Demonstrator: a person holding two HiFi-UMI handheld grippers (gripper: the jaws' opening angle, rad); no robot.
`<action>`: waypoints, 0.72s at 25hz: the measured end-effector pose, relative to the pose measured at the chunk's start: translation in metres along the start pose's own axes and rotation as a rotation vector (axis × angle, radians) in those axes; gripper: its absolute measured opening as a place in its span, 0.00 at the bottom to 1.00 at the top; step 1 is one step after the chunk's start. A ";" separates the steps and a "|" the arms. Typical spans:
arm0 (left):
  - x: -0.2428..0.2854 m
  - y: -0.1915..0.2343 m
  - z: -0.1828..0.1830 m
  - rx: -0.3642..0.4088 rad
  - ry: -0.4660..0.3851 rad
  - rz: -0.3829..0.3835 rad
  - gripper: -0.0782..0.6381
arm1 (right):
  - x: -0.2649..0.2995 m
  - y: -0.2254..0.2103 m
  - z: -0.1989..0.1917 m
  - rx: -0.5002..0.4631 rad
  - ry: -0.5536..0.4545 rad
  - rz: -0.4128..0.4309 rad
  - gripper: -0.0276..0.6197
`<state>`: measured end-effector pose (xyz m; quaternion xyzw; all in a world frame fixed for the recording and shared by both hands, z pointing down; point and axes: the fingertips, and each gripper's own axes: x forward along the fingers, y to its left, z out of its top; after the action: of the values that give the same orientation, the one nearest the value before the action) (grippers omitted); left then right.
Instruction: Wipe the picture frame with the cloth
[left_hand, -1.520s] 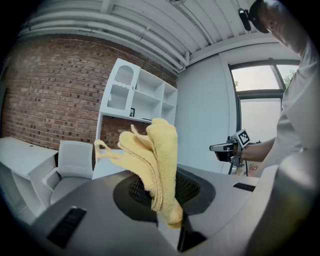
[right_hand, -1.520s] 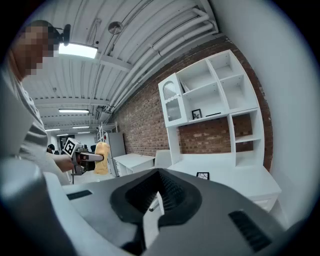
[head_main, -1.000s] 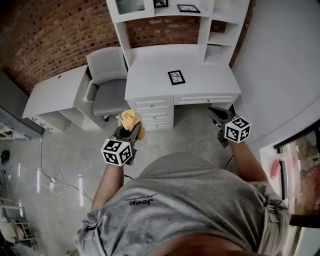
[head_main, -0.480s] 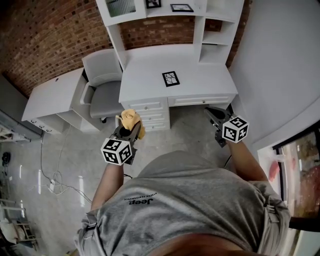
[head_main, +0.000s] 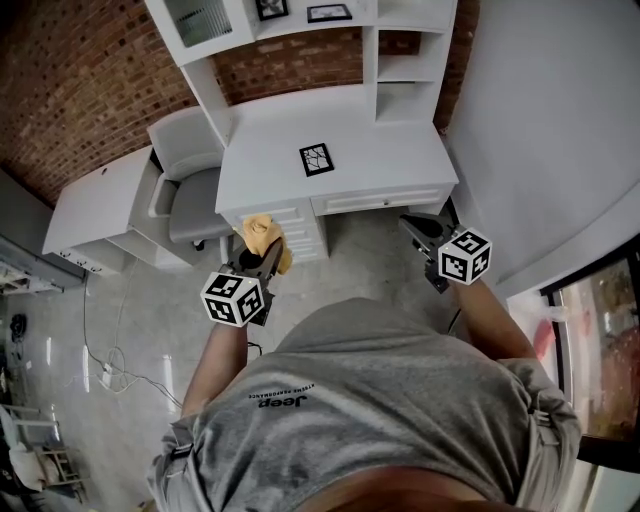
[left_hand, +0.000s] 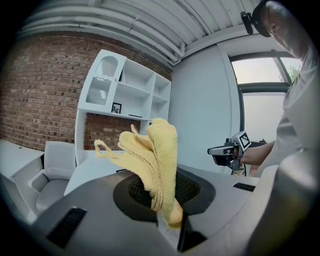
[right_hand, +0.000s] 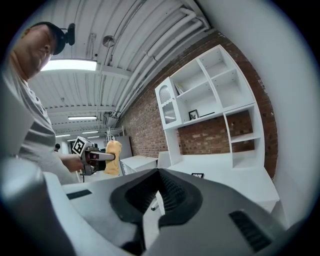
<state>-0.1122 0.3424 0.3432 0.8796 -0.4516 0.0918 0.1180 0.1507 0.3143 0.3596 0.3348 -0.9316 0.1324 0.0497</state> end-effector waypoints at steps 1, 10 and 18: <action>0.006 -0.006 0.001 0.003 0.004 -0.003 0.22 | -0.004 -0.005 -0.001 -0.001 0.002 0.002 0.07; 0.039 -0.011 0.005 0.009 0.026 -0.008 0.22 | -0.001 -0.038 -0.007 -0.004 0.014 0.016 0.07; 0.057 0.057 0.010 0.010 -0.003 -0.044 0.22 | 0.059 -0.045 0.003 -0.027 0.026 -0.023 0.07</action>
<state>-0.1257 0.2638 0.3563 0.8902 -0.4316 0.0900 0.1147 0.1343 0.2439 0.3773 0.3431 -0.9287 0.1236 0.0679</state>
